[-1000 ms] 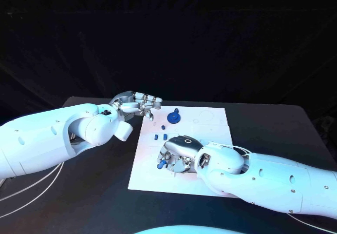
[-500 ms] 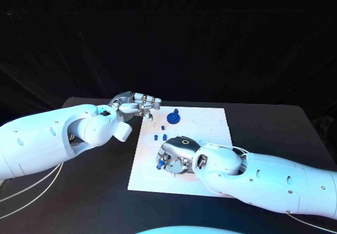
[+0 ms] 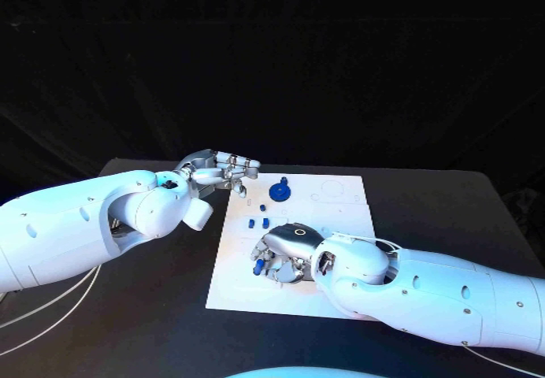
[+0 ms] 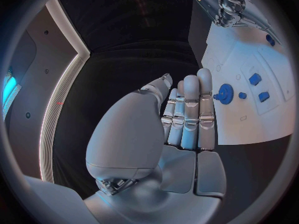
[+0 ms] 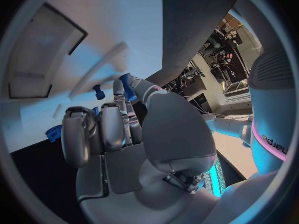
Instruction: Assemble the parts on the task board
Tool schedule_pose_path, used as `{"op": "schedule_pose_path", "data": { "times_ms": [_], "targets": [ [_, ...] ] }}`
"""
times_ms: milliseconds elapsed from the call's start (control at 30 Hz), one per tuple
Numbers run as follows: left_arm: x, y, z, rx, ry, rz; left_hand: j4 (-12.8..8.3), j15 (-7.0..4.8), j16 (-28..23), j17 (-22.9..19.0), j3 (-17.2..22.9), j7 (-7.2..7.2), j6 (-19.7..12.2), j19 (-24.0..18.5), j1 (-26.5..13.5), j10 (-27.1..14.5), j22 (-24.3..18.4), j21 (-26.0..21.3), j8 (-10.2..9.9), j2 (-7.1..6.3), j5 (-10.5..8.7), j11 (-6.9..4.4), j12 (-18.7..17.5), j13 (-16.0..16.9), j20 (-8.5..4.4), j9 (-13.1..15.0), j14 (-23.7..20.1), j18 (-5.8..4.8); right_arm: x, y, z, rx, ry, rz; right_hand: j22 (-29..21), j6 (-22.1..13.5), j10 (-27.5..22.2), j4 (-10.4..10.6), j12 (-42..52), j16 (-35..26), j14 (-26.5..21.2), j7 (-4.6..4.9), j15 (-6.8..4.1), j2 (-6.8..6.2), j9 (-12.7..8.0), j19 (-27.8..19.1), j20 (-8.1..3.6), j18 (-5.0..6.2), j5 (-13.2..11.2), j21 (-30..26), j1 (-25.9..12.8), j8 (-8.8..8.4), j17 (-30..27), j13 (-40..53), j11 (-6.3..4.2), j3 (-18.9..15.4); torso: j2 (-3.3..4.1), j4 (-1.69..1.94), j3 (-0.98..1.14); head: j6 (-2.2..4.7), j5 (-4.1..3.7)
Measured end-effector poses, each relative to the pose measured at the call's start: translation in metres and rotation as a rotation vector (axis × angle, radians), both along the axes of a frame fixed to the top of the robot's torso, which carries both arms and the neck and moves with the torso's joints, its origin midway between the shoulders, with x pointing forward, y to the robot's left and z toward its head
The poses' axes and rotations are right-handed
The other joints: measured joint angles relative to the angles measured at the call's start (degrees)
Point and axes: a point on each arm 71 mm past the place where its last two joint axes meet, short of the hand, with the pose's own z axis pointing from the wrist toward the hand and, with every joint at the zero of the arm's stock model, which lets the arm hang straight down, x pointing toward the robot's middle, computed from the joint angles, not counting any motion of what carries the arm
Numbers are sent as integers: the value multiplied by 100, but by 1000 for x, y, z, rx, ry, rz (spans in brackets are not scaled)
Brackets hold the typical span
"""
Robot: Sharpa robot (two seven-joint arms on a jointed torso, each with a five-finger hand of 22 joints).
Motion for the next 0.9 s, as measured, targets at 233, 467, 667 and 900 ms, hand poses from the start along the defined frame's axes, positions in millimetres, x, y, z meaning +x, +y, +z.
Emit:
{"op": "schedule_pose_path", "data": {
  "times_ms": [233, 467, 667, 900],
  "targets": [
    [0, 1, 0, 1, 1, 2, 0, 0, 0, 0, 0, 0, 0, 0, 0, 1, 0, 1, 0, 0, 0, -1, 0, 0, 0, 0, 0, 0, -3, -2, 2, 12, -2, -1, 0, -47, 0, 24, 0, 0, 0, -34, 0, -30, -32, 0, 0, -1, 0, 0, -30, 0, -7, 9, 0, -24, 2, 0, 4, 2, -1],
    [0, 2, 0, 1, 1, 3, 0, 0, 0, 0, 0, 0, 0, 0, 0, 1, 0, 1, 0, 0, 0, -1, 0, -1, 0, 0, 0, 0, -8, -3, 6, 34, -2, 3, 0, -47, 0, 22, 0, 0, 0, -34, 0, -47, -32, 0, 0, -1, 0, 0, -13, 0, -7, 19, 0, -25, 2, -3, 6, 8, -4],
    [0, 2, 0, 2, 2, 3, 0, 0, 0, -6, 0, 0, 0, 0, 0, 1, -2, 2, 0, 0, 0, -1, 0, 4, 0, 0, 0, 0, -9, -2, 7, 49, -1, 5, 3, -47, 0, 8, 0, 0, 0, -34, 0, -52, -32, 0, 0, 0, 0, 1, -8, 0, -14, 18, 0, -39, 3, -3, 8, 10, -14],
    [0, 2, 0, 2, 2, 3, 0, 0, 0, -7, 0, 0, 0, 0, 0, 1, -4, 2, 0, 0, 0, -1, 0, 5, 0, 0, 0, 0, -10, -2, 8, 55, 0, 4, 4, -20, 1, 8, 0, 0, 0, -8, 0, -52, -37, 0, -1, 0, 0, -23, -8, 22, -14, 22, 0, -39, 4, -3, 8, 3, -16]
  ]
}}
